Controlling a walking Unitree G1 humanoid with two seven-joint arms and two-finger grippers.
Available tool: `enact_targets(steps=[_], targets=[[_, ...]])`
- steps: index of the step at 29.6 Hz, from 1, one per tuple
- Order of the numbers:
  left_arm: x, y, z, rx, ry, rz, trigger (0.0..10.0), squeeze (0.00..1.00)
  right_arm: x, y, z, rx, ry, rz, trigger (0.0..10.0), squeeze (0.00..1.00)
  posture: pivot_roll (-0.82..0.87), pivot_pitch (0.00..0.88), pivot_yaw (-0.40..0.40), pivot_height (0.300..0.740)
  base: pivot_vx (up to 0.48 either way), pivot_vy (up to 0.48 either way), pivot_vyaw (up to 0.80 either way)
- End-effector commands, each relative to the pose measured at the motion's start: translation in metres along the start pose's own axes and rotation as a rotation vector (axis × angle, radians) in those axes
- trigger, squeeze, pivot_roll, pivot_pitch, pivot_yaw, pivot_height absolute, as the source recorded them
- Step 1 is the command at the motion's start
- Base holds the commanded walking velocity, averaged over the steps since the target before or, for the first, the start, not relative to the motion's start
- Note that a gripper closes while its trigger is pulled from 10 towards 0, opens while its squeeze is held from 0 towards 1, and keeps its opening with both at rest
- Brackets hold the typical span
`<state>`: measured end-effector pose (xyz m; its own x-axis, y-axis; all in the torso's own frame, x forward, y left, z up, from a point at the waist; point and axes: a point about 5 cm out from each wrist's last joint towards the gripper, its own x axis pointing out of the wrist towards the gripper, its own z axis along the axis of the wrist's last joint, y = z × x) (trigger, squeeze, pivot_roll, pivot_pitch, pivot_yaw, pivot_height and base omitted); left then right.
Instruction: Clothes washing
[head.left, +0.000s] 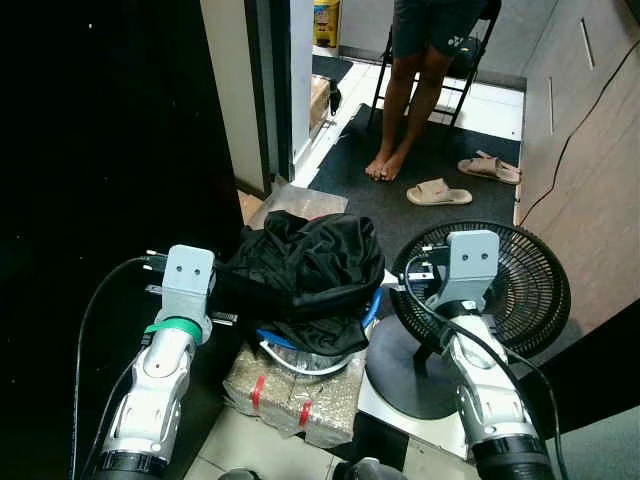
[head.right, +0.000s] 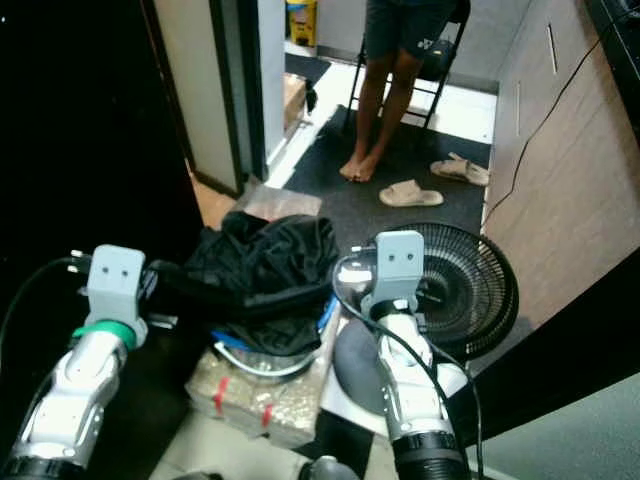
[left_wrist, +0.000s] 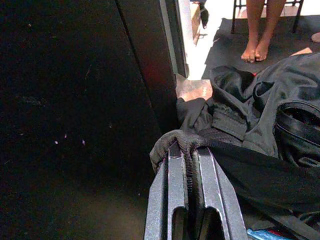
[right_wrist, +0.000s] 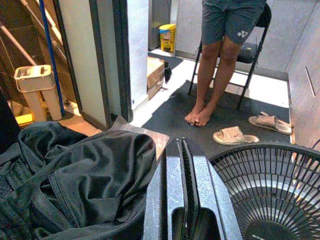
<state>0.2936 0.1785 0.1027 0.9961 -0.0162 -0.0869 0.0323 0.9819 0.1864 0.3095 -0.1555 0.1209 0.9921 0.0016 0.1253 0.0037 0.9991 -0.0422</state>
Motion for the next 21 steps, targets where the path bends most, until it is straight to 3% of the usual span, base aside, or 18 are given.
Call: enact_targets(steps=[1, 2, 3, 5, 8, 21], targets=[[-0.002, 0.001, -0.003, 0.058, -0.010, 0.020, 10.0, 0.00, -0.001, -0.002, -0.002, -0.042, -0.003, -0.017, 10.0, 0.00, -0.04, 0.000, 0.048, 0.740, 0.000, 0.000, 0.00], [-0.002, 0.001, -0.003, 0.058, -0.010, 0.020, 10.0, 0.00, -0.001, -0.002, -0.002, -0.042, -0.003, -0.017, 10.0, 0.00, -0.04, 0.000, 0.048, 0.740, 0.000, 0.000, 0.00], [-0.002, 0.007, 0.001, 0.166, -0.062, 0.091, 10.0, 0.00, -0.001, -0.004, -0.001, -0.083, -0.022, -0.039, 10.0, 0.00, -0.04, 0.000, 0.048, 0.740, 0.000, 0.000, 0.00], [-0.002, 0.010, 0.003, 0.194, -0.081, 0.118, 10.0, 0.00, -0.001, -0.005, 0.000, -0.090, -0.028, -0.048, 10.0, 0.00, -0.04, 0.000, 0.048, 0.740, 0.000, 0.000, 0.00], [-0.003, 0.015, 0.015, 0.218, -0.158, 0.167, 10.0, 0.00, -0.003, -0.005, 0.013, -0.092, -0.130, -0.044, 10.0, 0.00, -0.04, 0.000, 0.048, 0.740, 0.000, 0.000, 0.00], [-0.004, 0.009, 0.018, 0.131, -0.179, 0.122, 10.0, 0.00, -0.004, -0.002, 0.017, -0.076, -0.165, -0.030, 10.0, 0.00, -0.04, 0.000, 0.048, 0.740, 0.000, 0.000, 0.00]])
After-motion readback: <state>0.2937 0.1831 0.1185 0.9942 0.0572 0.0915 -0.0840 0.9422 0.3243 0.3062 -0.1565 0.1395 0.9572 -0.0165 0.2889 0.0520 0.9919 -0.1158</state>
